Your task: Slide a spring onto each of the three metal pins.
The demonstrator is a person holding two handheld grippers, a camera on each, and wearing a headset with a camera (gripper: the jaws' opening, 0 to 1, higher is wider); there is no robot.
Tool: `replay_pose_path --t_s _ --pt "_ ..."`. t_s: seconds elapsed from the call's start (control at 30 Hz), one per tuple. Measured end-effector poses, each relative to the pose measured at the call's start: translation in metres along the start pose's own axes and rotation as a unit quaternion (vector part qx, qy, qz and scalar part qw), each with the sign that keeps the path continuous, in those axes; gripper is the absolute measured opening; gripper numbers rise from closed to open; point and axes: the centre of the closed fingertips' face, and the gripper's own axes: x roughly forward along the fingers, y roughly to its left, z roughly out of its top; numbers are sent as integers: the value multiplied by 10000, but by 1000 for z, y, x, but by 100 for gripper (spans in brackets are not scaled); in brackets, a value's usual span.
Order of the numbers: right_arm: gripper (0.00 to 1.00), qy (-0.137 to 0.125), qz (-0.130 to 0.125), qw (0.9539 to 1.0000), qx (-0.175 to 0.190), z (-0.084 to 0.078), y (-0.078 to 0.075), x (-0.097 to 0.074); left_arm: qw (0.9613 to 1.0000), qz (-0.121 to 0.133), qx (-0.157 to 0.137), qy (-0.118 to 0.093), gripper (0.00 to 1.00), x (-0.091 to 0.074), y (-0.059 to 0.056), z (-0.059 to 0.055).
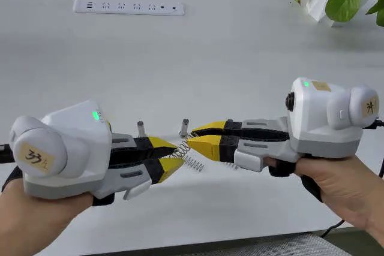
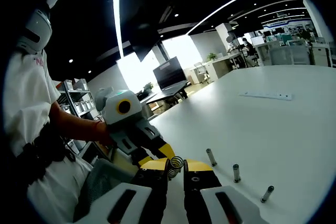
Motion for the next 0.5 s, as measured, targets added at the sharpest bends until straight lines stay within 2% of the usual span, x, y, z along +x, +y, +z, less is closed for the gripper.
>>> replay_pose_path --t_s 0.5 --pt "6 350 53 9975 -611 1 11 3 10000 -67 9 0 7 2 -5 -1"
